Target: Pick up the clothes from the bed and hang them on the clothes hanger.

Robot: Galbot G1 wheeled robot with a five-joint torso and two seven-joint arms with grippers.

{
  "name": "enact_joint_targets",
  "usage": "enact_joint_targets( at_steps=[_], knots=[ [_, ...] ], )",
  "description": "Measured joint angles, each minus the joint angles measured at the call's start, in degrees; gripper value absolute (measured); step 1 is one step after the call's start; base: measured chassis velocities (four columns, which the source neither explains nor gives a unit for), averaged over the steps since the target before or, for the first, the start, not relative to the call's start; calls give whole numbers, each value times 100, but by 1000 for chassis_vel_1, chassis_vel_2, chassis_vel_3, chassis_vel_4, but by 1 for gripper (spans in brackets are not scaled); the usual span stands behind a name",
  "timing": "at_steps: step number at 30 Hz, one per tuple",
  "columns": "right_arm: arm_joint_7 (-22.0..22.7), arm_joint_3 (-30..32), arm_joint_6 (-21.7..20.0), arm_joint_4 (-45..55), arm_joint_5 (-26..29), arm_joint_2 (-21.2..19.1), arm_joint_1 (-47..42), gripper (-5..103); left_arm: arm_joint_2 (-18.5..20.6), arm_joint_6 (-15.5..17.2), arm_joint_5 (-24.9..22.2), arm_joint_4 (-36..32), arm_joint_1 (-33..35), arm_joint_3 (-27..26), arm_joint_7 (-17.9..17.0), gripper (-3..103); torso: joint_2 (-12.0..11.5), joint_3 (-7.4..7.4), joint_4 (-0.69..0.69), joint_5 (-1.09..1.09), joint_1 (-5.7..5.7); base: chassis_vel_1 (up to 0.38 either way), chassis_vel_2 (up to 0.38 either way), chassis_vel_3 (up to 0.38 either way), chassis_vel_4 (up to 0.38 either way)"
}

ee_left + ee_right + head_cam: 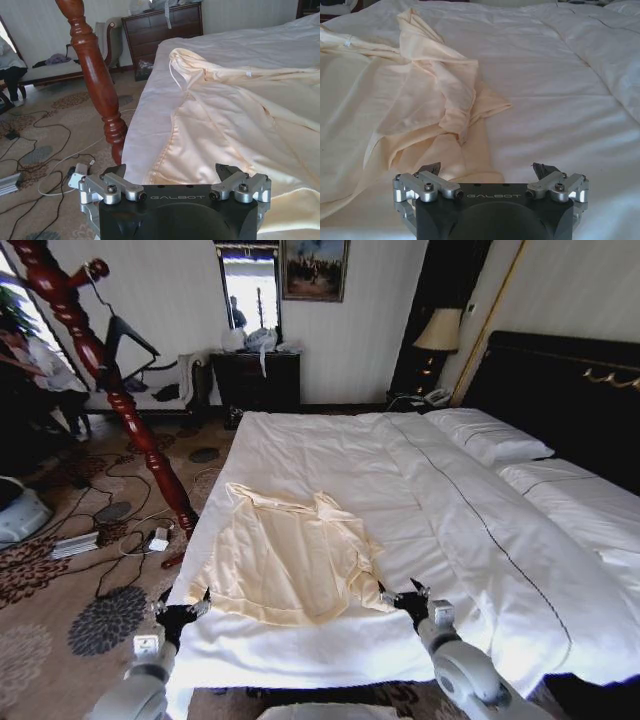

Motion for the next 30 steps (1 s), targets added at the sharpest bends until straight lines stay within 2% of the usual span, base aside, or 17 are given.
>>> enact_joint_targets(
  at_steps=[6,7,9,12,14,17,18,21,23,24,27,30],
  knots=[
    [-51,-224,-32,-439,11,145,263,102,-66,-13,51,-33,-8,99,3,100,-2,2,1,1,2,0,0,0,0],
    [-67,-250,-18,-517,12,164,308,93,-67,-14,51,-48,-12,100,-2,100,-2,2,1,1,2,0,0,0,0],
    [-71,-258,2,-552,15,172,325,93,-68,-13,50,-49,-15,98,-4,100,-2,2,1,0,2,0,0,0,0],
    [-79,-257,40,-559,76,168,312,77,-89,-16,38,-14,-42,86,-14,100,-2,1,2,0,2,0,0,0,0],
    [-80,-256,42,-542,97,166,297,77,-96,-16,36,4,-54,86,-15,100,-2,2,2,0,2,0,0,0,0],
    [-82,-281,164,-505,41,189,222,61,-122,-20,29,74,-150,118,-26,100,-2,2,1,-1,2,0,0,0,0],
    [-82,-281,164,-505,41,189,222,61,-122,-20,29,74,-150,118,-26,100,-2,2,1,-1,2,0,0,0,0],
    [-82,-355,270,-506,-73,239,166,44,-127,-23,1,88,-205,133,-49,100,-2,1,1,0,2,0,0,0,0],
    [-80,-364,275,-493,-73,245,155,44,-127,-23,-4,88,-205,133,-51,100,-2,2,0,0,2,0,0,0,0],
    [-67,-372,278,-456,-61,252,145,33,-132,-27,-12,87,-205,122,-52,100,-2,2,1,0,2,0,0,0,0],
    [-22,-376,278,-369,12,267,127,28,-149,-41,-12,90,-202,101,-52,100,-2,2,1,0,2,0,0,0,0],
    [17,-364,277,-242,15,268,77,12,-180,-53,-12,94,-202,95,-51,100,-2,2,1,0,2,0,0,0,0]
  ],
)
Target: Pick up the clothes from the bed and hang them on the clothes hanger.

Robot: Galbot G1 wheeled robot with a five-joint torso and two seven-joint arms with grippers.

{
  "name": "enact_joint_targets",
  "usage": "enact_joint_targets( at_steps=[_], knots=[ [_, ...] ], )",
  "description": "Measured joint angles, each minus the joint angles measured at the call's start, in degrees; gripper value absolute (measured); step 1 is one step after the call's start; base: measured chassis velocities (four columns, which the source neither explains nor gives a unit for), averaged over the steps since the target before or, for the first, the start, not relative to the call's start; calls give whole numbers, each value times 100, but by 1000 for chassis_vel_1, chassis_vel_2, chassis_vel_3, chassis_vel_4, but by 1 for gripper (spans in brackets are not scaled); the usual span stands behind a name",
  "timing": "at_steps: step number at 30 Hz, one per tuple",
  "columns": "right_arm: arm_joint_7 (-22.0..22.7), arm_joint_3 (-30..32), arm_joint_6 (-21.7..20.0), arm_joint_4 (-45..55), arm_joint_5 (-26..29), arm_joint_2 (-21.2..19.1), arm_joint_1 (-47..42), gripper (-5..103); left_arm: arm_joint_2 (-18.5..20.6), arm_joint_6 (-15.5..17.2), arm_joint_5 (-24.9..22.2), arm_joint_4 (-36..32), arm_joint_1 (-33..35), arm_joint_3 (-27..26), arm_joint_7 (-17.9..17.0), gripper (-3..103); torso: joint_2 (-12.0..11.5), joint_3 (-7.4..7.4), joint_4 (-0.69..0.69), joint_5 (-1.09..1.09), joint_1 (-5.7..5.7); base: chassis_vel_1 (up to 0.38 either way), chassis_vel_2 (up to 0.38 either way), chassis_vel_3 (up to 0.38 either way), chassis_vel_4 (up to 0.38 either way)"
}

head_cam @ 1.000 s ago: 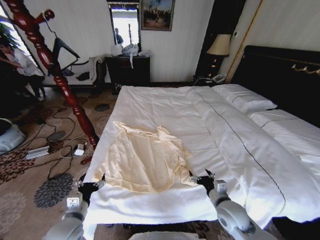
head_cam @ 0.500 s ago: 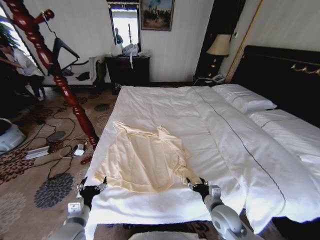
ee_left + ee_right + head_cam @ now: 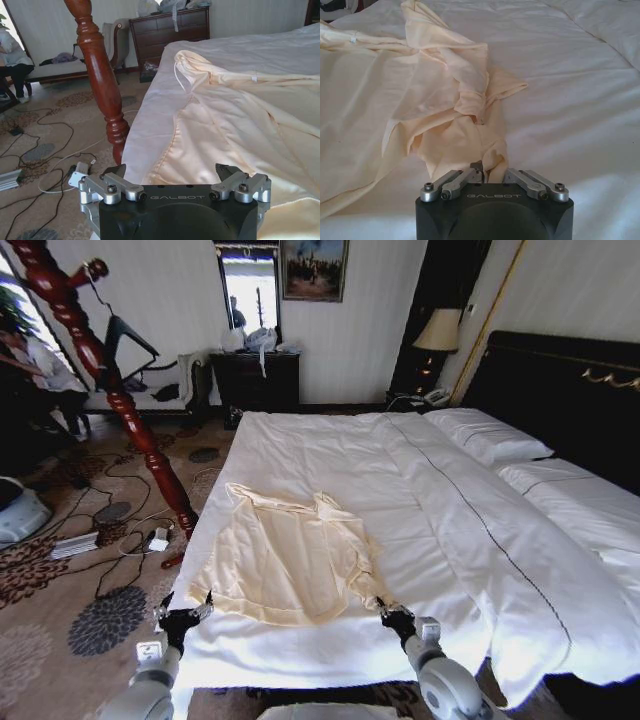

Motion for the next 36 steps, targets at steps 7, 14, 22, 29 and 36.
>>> enact_joint_targets(
  at_steps=[7,14,22,29,36],
  knots=[
    [169,289,-3,498,-136,-184,-488,1,-6,-26,2,-35,-1,-5,4,100,0,0,0,0,0,0,0,0,0],
    [276,742,-7,1287,-448,-410,-1371,1,-78,-92,42,-68,67,-22,25,100,0,0,0,-1,-1,0,0,0,0],
    [379,835,-215,1294,-672,-450,-1660,1,-94,-115,53,-106,99,-57,40,100,0,0,-1,0,-1,0,0,0,0],
    [557,746,-563,1001,-875,-383,-1483,7,-107,-119,73,-119,139,-61,48,100,0,0,0,1,-1,0,0,0,0],
    [848,1199,-598,1362,-608,-510,-1848,33,-87,-119,73,-71,100,-51,48,100,0,0,-1,-1,-1,0,0,0,0]
  ],
)
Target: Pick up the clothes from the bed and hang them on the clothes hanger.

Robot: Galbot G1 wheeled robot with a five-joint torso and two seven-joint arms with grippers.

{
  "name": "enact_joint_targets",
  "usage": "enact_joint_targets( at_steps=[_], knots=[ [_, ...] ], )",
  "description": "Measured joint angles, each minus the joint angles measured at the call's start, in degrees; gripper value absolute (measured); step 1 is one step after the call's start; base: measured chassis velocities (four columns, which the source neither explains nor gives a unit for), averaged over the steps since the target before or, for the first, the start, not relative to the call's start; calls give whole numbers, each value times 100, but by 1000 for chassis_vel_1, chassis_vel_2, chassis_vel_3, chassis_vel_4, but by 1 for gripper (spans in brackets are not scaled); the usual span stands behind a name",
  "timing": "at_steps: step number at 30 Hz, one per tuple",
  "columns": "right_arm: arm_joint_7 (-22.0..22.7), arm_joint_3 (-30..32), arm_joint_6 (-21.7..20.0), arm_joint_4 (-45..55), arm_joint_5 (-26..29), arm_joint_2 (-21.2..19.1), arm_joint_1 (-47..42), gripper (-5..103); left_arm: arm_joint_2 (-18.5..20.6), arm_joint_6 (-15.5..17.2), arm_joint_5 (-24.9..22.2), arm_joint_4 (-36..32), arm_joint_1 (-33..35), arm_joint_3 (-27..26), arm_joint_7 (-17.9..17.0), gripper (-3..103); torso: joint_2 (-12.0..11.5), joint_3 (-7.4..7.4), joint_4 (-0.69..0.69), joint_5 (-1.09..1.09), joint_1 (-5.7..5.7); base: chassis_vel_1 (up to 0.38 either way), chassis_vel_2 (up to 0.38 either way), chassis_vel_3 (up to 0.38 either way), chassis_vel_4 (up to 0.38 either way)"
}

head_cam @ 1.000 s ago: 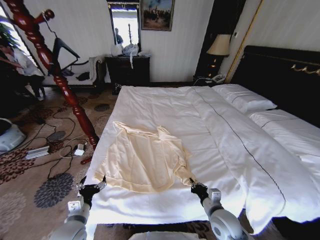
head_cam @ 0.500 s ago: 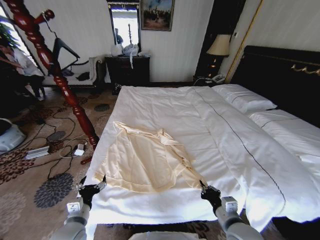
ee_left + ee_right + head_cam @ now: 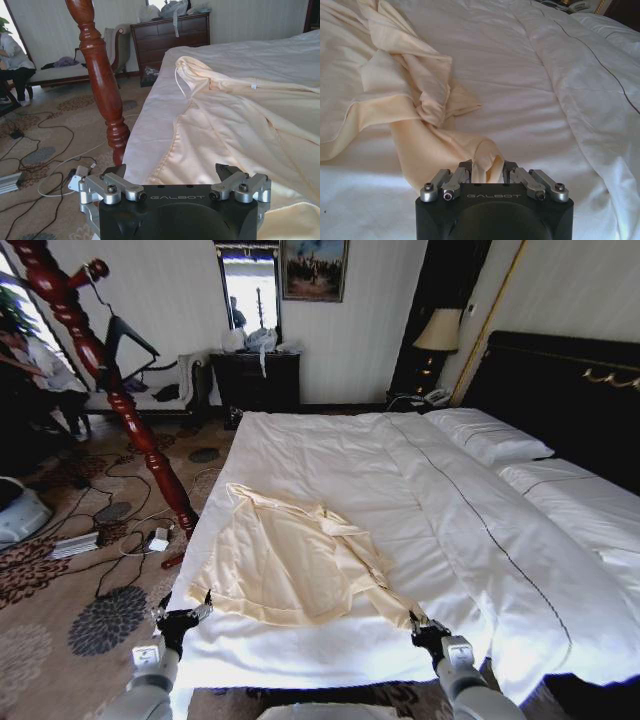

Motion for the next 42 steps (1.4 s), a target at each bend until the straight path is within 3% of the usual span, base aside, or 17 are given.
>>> enact_joint_targets(
  at_steps=[1,6,10,17,25,31,36,37,41,42],
  knots=[
    [0,0,0,0,0,0,0,33,0,0,0,0,0,0,0,100,0,0,0,0,0,0,0,0,0],
    [215,160,10,154,54,61,-26,56,25,4,5,41,-64,80,-2,100,0,0,0,1,0,0,0,0,0],
    [254,307,191,211,-28,97,85,66,29,6,48,47,-77,123,-6,100,0,0,0,1,1,0,0,0,0],
    [-257,483,588,376,-34,-51,609,97,44,-164,450,-61,3,158,40,100,0,0,1,1,1,0,0,0,0],
    [-583,291,910,-173,456,-272,1635,100,-72,-665,849,-272,42,101,115,100,-1,1,4,1,1,0,0,0,0],
    [-626,219,964,-529,442,-120,1872,100,166,-674,763,-739,38,-85,50,100,-1,0,0,3,2,0,0,0,0],
    [-696,300,1124,-863,309,172,1884,100,1140,-222,-451,-1117,-519,-661,-246,100,0,0,1,0,1,0,0,0,0],
    [-696,300,1124,-863,309,172,1884,100,1140,-222,-451,-1117,-519,-661,-246,100,0,0,1,0,1,0,0,0,0],
    [-684,370,1111,-862,210,348,1758,100,2029,146,-1829,-1032,-2034,-377,-739,100,-1,1,0,-3,2,0,0,0,0],
    [-684,370,1111,-862,210,348,1758,100,2029,146,-1829,-1032,-2034,-377,-739,100,-1,1,0,-3,2,0,0,0,0]
  ],
)
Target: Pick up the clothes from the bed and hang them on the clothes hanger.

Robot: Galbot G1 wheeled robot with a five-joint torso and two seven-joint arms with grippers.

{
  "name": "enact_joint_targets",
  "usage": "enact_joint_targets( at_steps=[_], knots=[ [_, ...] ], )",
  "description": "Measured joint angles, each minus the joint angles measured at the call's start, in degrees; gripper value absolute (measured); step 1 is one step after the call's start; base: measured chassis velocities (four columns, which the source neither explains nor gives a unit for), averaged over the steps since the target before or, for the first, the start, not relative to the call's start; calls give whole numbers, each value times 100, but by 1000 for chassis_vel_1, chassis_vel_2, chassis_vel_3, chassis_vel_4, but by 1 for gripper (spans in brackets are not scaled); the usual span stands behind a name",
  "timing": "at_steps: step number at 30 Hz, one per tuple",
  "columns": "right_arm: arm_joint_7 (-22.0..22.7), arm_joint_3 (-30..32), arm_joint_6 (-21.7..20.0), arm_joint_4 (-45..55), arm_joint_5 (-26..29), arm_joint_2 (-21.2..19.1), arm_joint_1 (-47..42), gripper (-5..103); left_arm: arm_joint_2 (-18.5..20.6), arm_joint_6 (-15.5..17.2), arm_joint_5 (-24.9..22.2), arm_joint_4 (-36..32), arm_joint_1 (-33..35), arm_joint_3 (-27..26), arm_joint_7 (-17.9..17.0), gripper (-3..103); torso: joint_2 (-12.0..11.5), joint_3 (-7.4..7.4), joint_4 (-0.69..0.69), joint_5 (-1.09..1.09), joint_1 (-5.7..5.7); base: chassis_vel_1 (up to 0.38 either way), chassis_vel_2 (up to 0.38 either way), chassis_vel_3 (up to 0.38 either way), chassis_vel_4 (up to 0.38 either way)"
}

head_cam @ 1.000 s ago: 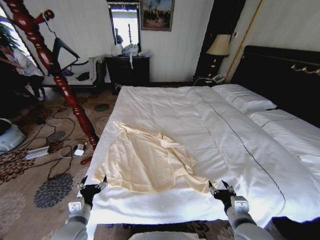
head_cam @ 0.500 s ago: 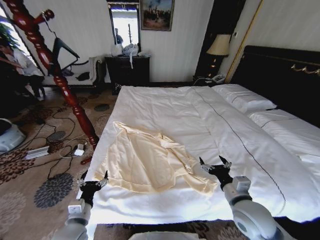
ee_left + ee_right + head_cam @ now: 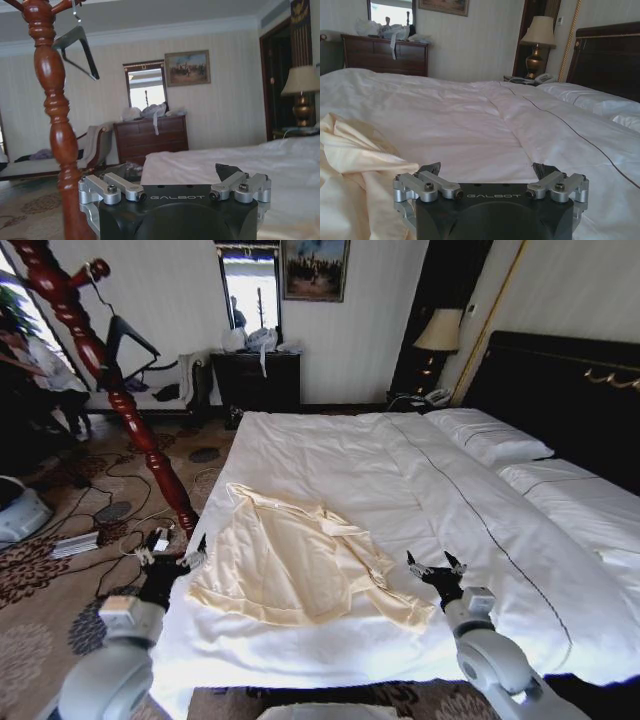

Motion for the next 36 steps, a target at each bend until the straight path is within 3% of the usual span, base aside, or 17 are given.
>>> enact_joint_targets(
  at_steps=[4,6,10,11,13,14,15,18,19,21,22,27,28,32,33,36],
  knots=[
    [11,80,-47,25,-179,133,-216,100,773,350,-1240,331,-1831,335,-280,100,0,0,-2,2,0,0,0,0,0],
    [12,96,-52,21,-198,148,-244,100,973,425,-1480,474,-2237,376,-300,100,0,0,-1,4,0,0,0,0,0],
    [27,187,-87,-26,-283,256,-370,100,1491,1019,-2241,1132,-3476,634,-221,100,0,0,3,3,0,0,0,0,0],
    [27,187,-87,-26,-283,256,-370,100,1491,1019,-2241,1132,-3476,634,-221,100,0,0,3,3,0,0,0,0,0],
    [38,177,-140,-65,-357,375,-380,100,1592,1247,-2466,1589,-4377,1006,-201,101,0,-1,4,2,0,0,0,0,0],
    [39,159,-156,-69,-376,418,-381,100,1590,1336,-2605,1742,-4789,1194,-257,97,0,0,3,2,0,0,0,0,0],
    [39,159,-156,-69,-376,418,-381,100,1590,1336,-2605,1742,-4789,1194,-257,97,0,0,3,2,0,0,0,0,0],
    [42,138,-181,-71,-408,447,-401,100,1414,1611,-3029,2275,-6371,2018,-566,95,0,0,2,3,-1,0,0,0,0],
    [42,138,-181,-71,-408,447,-401,100,1414,1611,-3029,2275,-6371,2018,-566,95,0,0,2,3,-1,0,0,0,0],
    [57,167,-183,-65,-408,418,-429,100,1186,1777,-3256,2719,-7487,2712,-773,94,0,0,1,4,-1,0,0,0,0],
    [57,167,-183,-65,-408,418,-429,100,1186,1777,-3256,2719,-7487,2712,-773,94,0,0,1,4,-1,0,0,0,0],
    [75,234,-144,-39,-457,477,-566,100,694,2354,-3519,3774,-9367,3756,-1294,93,0,0,0,6,0,0,0,0,0],
    [75,234,-144,-39,-457,477,-566,100,694,2354,-3519,3774,-9367,3756,-1294,93,0,0,0,6,0,0,0,0,0],
    [75,240,-67,-42,-542,535,-642,100,410,2953,-3564,4720,-10478,4377,-1580,89,0,-1,3,4,-2,0,0,0,0],
    [75,240,-48,-43,-556,540,-645,100,323,3004,-3564,4993,-10766,4550,-1613,93,0,-1,2,3,-2,0,0,0,0],
    [75,240,-31,-43,-567,553,-646,100,185,3027,-3518,5477,-11186,4872,-1612,91,0,-1,2,7,-1,0,0,0,0]
  ],
)
